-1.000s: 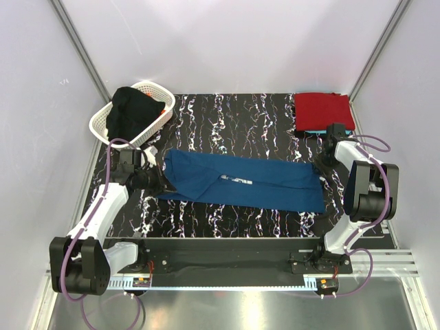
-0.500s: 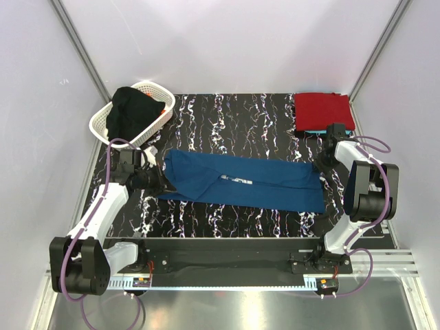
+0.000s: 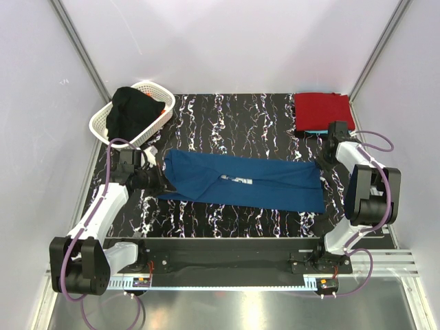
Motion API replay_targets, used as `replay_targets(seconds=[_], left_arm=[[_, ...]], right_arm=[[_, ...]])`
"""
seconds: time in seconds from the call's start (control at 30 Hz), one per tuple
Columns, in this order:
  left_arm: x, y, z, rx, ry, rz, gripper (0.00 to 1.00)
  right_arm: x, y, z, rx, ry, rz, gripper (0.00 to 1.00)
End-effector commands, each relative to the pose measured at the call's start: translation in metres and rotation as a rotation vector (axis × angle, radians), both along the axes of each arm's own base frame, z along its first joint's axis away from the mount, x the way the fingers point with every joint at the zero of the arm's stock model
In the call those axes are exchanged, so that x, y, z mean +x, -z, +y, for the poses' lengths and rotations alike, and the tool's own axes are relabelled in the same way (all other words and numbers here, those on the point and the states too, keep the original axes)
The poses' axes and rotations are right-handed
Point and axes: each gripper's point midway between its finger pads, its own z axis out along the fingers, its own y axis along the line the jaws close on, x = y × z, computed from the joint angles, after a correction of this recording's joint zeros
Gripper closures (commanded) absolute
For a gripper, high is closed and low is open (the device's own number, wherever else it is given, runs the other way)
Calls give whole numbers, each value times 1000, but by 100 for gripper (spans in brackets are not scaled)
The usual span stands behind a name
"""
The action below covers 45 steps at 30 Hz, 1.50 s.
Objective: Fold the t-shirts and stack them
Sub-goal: Fold the tshirt
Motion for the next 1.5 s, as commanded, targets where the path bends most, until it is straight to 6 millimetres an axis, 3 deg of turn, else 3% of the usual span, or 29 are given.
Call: replay_targets(seconds=[0.0, 0.2, 0.37, 0.47, 0.63, 0.8, 1.0, 1.07, 1.1, 1.17, 1.2, 1.23, 1.27, 1.37, 1.4, 1.43, 1.47], left_arm=[[4, 0, 1, 2, 9, -35, 100], [4, 0, 1, 4, 6, -38, 100], [4, 0, 0, -2, 11, -35, 100], [4, -2, 0, -1, 9, -41, 100], [5, -4, -1, -11, 14, -42, 100], [7, -7, -4, -27, 18, -41, 100], [10, -7, -8, -54, 14, -36, 100], [11, -7, -8, -56, 13, -32, 100], [13, -9, -8, -59, 13, -35, 100], [19, -12, -10, -71, 3, -37, 100], [21, -14, -12, -83, -4, -32, 100], [24, -16, -12, -86, -10, -35, 100], [30, -20, -12, -91, -19, -51, 100], [45, -21, -13, -108, -56, -52, 100], [50, -22, -15, -123, -70, -45, 100], [57, -24, -15, -134, -75, -56, 100], [63, -25, -15, -136, -84, -59, 100]], right_arm=[[12, -21, -9, -47, -8, -95, 100], [13, -10, -3, -23, -32, -96, 100], [15, -9, 2, -3, -67, -88, 78], [9, -20, 1, -11, -71, -73, 73], [-17, -37, 0, -18, -39, -14, 72], [-41, -22, 17, 59, -49, 9, 76], [-43, 4, 14, 37, -91, 42, 76], [-40, 2, 23, 70, -136, 21, 75], [-34, -8, 26, 71, -159, -23, 75], [-29, -26, 39, 72, -218, -87, 73], [-24, -48, 59, 83, -287, -172, 71], [-21, -59, 74, 85, -340, -221, 66], [-21, -76, 92, 81, -392, -294, 54], [-21, -103, 170, 151, -547, -487, 48], [-23, -106, 191, 202, -570, -524, 47], [-35, -106, 227, 244, -650, -545, 46], [-40, -91, 242, 261, -677, -528, 46]])
